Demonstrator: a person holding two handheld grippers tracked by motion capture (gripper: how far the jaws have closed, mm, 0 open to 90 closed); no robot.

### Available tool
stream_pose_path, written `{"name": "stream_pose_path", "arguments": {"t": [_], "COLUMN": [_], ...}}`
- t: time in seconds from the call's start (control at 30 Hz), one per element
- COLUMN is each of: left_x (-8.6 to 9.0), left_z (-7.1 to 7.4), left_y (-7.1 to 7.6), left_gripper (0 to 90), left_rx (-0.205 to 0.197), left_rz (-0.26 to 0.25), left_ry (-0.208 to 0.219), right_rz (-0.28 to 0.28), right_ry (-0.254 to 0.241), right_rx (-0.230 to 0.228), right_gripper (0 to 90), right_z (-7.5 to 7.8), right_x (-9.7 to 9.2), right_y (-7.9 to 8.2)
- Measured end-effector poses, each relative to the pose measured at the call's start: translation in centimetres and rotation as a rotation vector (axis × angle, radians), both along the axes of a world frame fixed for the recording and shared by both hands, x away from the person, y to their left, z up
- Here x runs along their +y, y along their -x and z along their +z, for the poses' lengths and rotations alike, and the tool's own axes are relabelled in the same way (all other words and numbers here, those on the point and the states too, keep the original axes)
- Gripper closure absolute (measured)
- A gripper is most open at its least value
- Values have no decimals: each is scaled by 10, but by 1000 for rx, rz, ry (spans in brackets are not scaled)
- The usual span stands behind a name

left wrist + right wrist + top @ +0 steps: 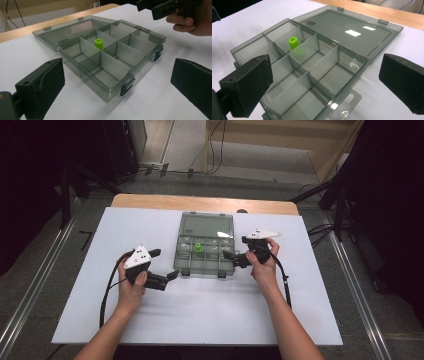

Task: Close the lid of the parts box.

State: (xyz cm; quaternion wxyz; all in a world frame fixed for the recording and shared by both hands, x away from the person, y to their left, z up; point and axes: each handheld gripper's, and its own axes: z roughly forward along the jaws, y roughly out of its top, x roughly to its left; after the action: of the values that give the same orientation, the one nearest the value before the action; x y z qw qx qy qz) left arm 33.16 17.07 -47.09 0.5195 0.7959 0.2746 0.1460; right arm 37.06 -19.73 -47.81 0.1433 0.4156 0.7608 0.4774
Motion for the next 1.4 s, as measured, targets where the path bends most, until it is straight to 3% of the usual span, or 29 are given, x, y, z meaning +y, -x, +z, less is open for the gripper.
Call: {"name": "stream_pose_path", "arguments": {"t": [0.43,0.87,1.3,1.4], "left_x": [-17,-26,-33,-33], "left_z": [2,-3,-6,-5], "left_y": [-30,-57,-86,-91], "left_gripper": [0,0,13,13], "left_rx": [21,58,84,92], "left_rz": [-12,-18,1,8], "left_ry": [1,41,42,63], "right_rz": [-24,-28,-55,-60], "right_ry": [-13,-5,-63,-63], "right_rx": [29,44,77,83], "right_gripper": [0,0,0,0], "right_z": [-2,-5,-11,-12], "right_x": [-3,-7,-8,-7], "right_y": [-11,-22,-38,-40]}}
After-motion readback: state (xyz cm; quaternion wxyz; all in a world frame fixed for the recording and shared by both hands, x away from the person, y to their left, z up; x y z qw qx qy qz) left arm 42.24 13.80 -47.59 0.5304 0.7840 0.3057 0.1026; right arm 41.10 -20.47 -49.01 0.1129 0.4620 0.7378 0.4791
